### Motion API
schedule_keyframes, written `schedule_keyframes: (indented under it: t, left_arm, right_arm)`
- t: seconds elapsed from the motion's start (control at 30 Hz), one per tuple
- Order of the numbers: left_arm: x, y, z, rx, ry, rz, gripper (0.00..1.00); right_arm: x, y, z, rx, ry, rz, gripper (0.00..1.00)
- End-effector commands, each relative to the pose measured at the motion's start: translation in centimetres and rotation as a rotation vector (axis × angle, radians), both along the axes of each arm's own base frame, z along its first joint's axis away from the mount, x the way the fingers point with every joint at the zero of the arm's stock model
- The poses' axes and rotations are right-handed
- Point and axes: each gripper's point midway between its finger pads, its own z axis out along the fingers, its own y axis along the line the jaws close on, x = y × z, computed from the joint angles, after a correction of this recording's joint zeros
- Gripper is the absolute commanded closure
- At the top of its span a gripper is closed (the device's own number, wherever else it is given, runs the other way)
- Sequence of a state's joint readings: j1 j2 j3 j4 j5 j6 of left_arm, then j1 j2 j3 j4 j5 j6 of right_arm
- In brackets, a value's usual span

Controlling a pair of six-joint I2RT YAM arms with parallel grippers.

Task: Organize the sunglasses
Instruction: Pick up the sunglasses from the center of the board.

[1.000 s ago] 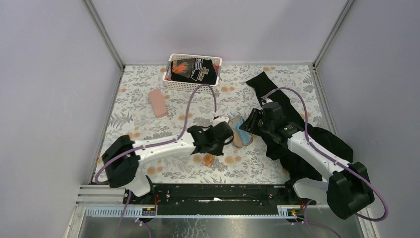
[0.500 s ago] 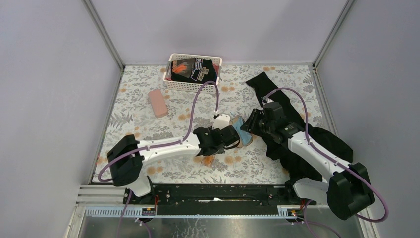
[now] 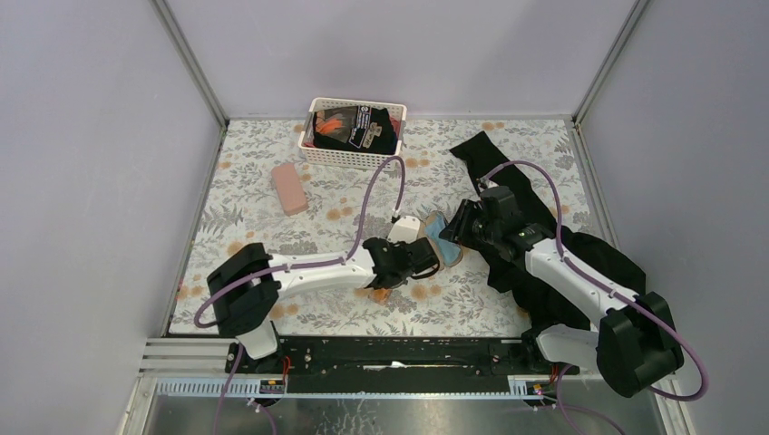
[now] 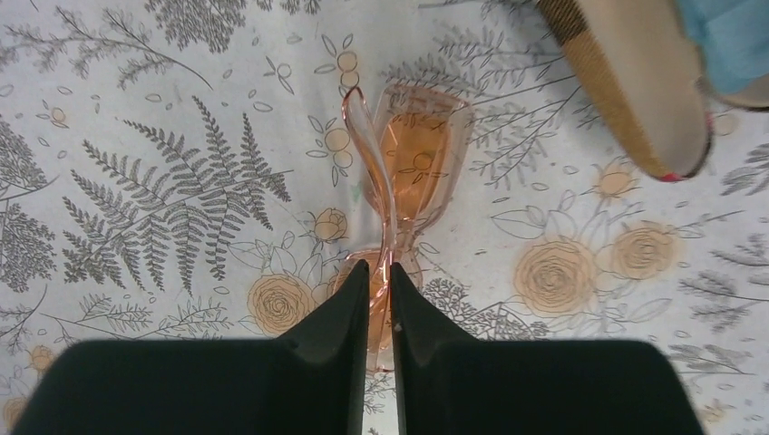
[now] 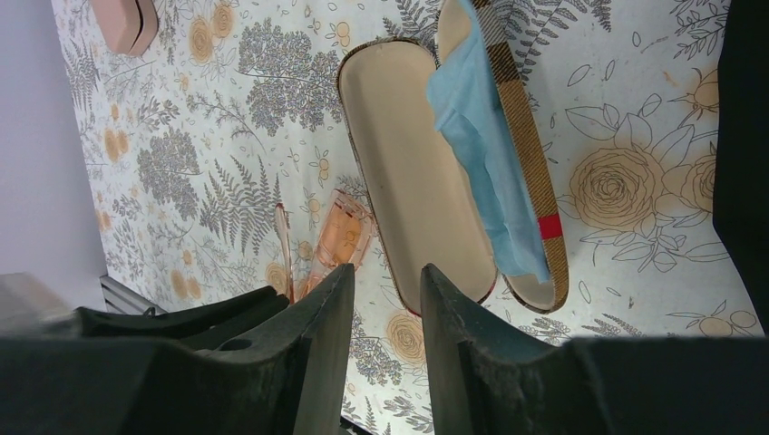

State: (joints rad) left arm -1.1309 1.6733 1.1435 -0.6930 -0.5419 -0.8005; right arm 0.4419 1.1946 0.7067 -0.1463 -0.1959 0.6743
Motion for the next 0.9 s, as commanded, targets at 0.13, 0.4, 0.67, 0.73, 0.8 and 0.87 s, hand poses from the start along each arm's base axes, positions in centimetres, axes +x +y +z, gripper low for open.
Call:
schedule_keyframes:
  t: [0.13,0.4,0.67,0.73,0.8,0.87]
  left_arm:
    - [-0.2,-0.4,-3.2,0.016,0.019,-0.003,0.87]
    - [0.0,-0.9,-2.9,0.010,0.019,-0.018,0.88]
    - [-0.1,-1.6,0.3,-0.039,0.007,-0.062,0.79]
    - [-0.2,-1.8,0.2,-0.034,0.019,-0.084,0.72]
    - [-0.3,-1.9,-0.2,-0.022,0.032,-0.098,0.65]
    - [-0.4,-1.8,-0.8,0.002,0.041,-0.108,0.62]
  right_arm:
    - [0.6,0.1,0.7,0.009,-0.026,0.006,0.62]
    - [0.6,0.1,1.0,0.013,-0.030,0.006,0.62]
    - [0.5,0.1,1.1,0.016,-0.034,0.007,0.62]
    - [0.5,0.1,1.0,0.018,-0.033,0.009,0.62]
    - [0.5,0.2,1.0,0.020,-0.032,0.008,0.62]
    - [0.5,0.2,1.1,0.021,-0.031,0.009,0.62]
